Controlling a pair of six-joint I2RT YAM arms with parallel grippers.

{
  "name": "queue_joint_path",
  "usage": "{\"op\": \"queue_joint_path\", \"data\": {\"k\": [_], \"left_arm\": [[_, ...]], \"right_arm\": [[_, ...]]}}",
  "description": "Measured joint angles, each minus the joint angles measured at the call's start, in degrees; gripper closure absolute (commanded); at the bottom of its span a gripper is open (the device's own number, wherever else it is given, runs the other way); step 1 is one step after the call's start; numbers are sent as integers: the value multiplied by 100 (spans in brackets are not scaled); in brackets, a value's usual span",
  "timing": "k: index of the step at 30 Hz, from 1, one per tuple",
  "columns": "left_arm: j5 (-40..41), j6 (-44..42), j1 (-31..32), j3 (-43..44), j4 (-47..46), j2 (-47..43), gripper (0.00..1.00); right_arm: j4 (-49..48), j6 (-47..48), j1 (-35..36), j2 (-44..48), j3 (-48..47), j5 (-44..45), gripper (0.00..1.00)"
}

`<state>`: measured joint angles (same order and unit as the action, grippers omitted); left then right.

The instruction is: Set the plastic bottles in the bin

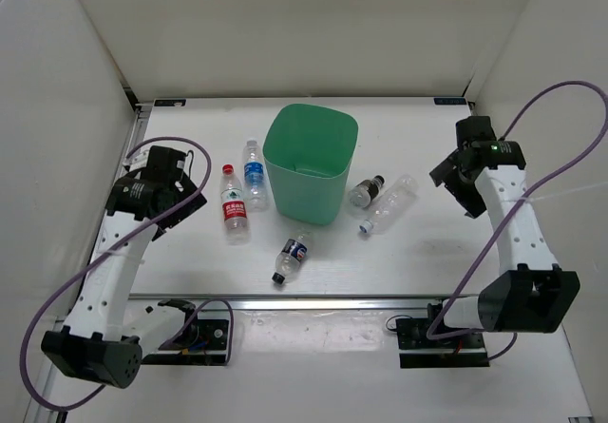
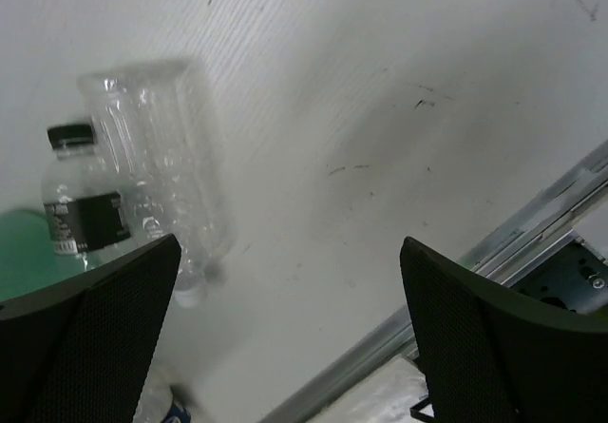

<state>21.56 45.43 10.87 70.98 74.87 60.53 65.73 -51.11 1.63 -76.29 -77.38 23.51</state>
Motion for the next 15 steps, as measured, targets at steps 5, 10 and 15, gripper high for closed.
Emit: {"op": "queue_joint_path", "data": {"k": [5,10,15], "left_arm": [[-66,68,13,2,13,380,0],[13,168,59,2,149,575,0],[46,203,61,103,208,667,0]], "right_arm": [[-345,861,-166,-531,157,-1189,0],[-750,1311,-236,-1231,295,-2291,0],[-1167,1493,-227,-1971,162,-2968,0]]}}
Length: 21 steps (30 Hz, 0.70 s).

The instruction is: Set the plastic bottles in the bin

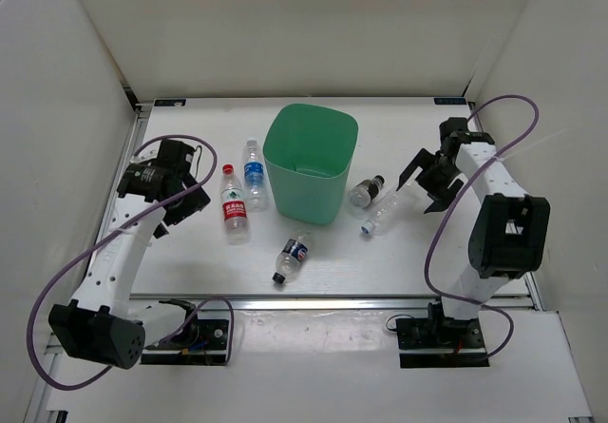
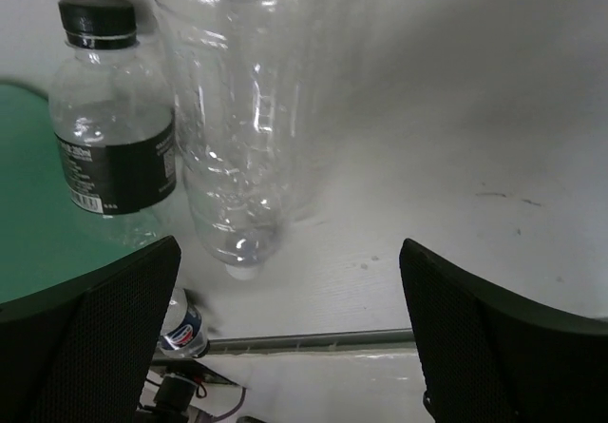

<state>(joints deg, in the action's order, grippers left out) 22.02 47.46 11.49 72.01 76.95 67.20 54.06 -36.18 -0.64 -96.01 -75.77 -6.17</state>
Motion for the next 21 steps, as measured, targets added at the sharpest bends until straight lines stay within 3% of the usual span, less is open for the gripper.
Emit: {"op": "queue_joint_path", "data": {"k": [10,13,14,18,21], "left_arm": [[-153,-107,48,24,-44,382,0],[-162,-153,103,46,-50,494,0],[-170,-160,111,48,-50,514,0],[-195,-186,125,52,-52,527,0],[-208,-199,127,68,-79,546,0]], "right_arm": [[-525,-13,90,-1263,-446,-352,2],[-590,-63,107,-1482,-280,-319,15],[-610,-76,96,-1526,-232,-306,29],[-577,-24,-44,-1598,-170,-286,58],[-380,2,-146,-1491,-264,-122,65]]}}
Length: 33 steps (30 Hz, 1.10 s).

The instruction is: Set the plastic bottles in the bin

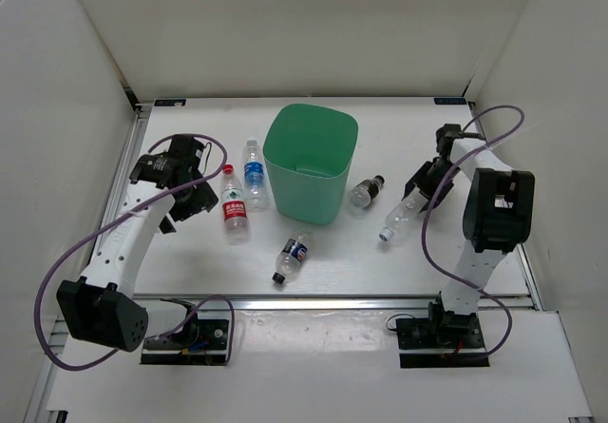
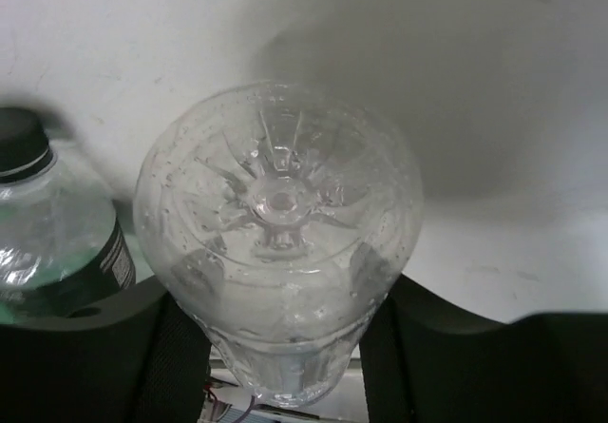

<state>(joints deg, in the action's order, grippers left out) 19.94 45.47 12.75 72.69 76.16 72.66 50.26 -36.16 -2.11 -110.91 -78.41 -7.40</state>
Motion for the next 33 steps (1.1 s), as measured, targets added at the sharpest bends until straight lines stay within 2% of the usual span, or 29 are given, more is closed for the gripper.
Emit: {"op": "queue_joint_path", "data": {"k": [3,5,8,11,13,15,16,18,20,22,27,33], "left_arm": [[-11,0,2,4,-24,7,0],[-13,0,2,7,-39,9,0],[-22,2,2,7,-90,26,0],[-87,2,2,13,-131,129,0],[-138,0,2,24,-166,258,0],[-177,0,2,44,-181,361,0],[-201,-2,2,52,-195,396,0],[-240,-2,2,79,-221,442,0],[-260,-2,2,105,-271,455,0],[-267,-4,2,131,-313,455,0],[-236,2,2,293,-407,564,0],[-195,0,2,334,-1016,931,0]], "right_arm": [[323,-9,-61,476,-234,177,63],[586,-103,-48,1032,-726,216,63],[614,-247,125,1703,-2105,192,65],[424,-291,590,1764,-3842,177,67],[295,-251,1104,1558,-4979,203,61],[-7,-175,1585,1340,-5613,260,56],[-162,-103,1860,1266,-5724,310,47],[-295,35,2295,1073,-5718,428,44],[-315,173,2605,765,-5685,597,28],[-317,345,2879,409,-5615,745,2],[66,710,3314,-90,-5407,1239,0],[282,868,3023,833,-4778,1388,0]]}}
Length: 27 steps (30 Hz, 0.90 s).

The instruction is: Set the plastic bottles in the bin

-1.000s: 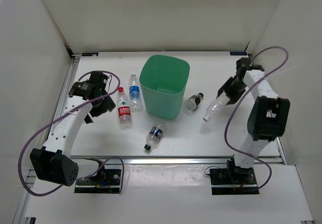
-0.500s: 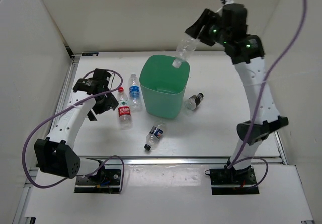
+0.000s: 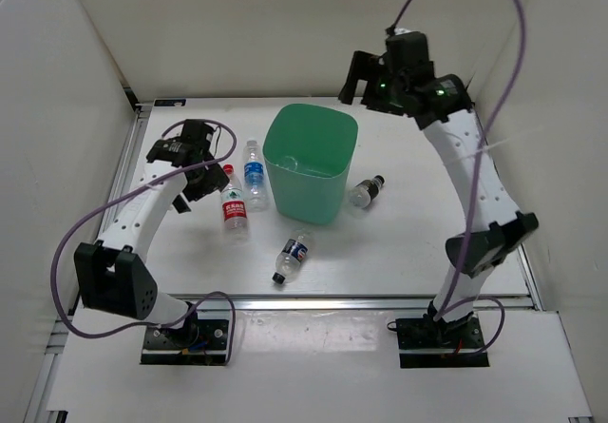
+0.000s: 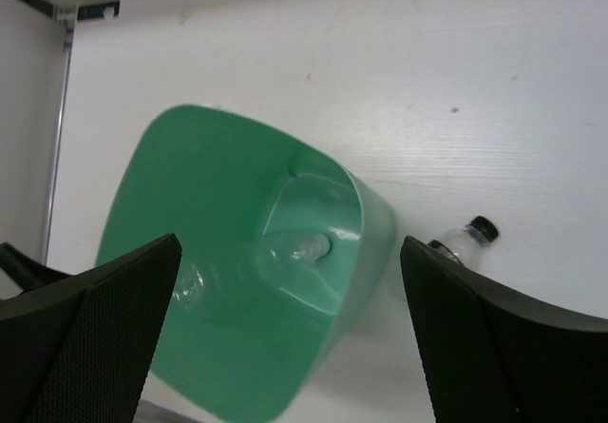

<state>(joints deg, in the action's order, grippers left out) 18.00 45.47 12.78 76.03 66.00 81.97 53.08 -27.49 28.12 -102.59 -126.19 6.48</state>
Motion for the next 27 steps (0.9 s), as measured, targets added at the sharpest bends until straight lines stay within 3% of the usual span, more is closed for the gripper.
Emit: {"op": "queue_joint_path", "data": {"k": [6,15,17,18,22,27], "left_arm": [[-129,-118,39,-2,-691,754,0],[-251,-243,330,-337,-1513,1504,0],[-280,-254,358,-455,-1604,1683,5],[-293,-256,363,-496,-1644,1786,15],[-299,-308,341,-538,-1705,2015,39],[-225,-240,267,-232,-1386,1860,41]], "right_arm": [[83,208,-221,732,63,70,0],[367,352,-201,761,313,-144,0],[411,372,-201,761,313,-181,0],[415,374,-201,761,315,-203,0],[431,380,-203,763,315,-240,0],[452,374,-251,761,315,-264,0]]}}
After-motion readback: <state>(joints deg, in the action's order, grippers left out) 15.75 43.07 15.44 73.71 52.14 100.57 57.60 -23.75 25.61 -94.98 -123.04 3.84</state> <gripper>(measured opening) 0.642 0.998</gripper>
